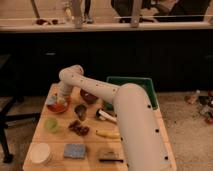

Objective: Wipe red bowl with towel

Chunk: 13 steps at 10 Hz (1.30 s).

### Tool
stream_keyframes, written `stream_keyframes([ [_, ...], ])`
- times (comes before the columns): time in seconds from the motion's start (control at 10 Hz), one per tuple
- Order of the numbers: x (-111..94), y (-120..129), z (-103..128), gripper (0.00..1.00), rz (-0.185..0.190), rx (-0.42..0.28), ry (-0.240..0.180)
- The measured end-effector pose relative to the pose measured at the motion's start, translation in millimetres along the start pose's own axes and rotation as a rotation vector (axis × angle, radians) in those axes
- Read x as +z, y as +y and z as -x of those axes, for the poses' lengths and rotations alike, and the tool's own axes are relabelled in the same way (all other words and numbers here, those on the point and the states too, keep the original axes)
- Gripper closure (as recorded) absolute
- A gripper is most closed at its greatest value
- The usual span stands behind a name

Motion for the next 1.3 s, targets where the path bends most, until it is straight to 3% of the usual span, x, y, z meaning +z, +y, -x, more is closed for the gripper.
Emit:
stream_keyframes([
  [0.2, 10, -7, -16, 1.0, 0.011, 0.029, 0.018],
  [0.4, 27, -22, -16, 1.0, 0.026, 0.027, 0.019],
  [0.8, 49, -35, 29, 1.0, 0.049, -0.038, -0.025],
  [1.1, 35, -22, 38, 1.0, 0.046, -0.059, -0.044],
  [1.3, 12, -7, 26, 1.0, 0.034, -0.051, -0.04],
])
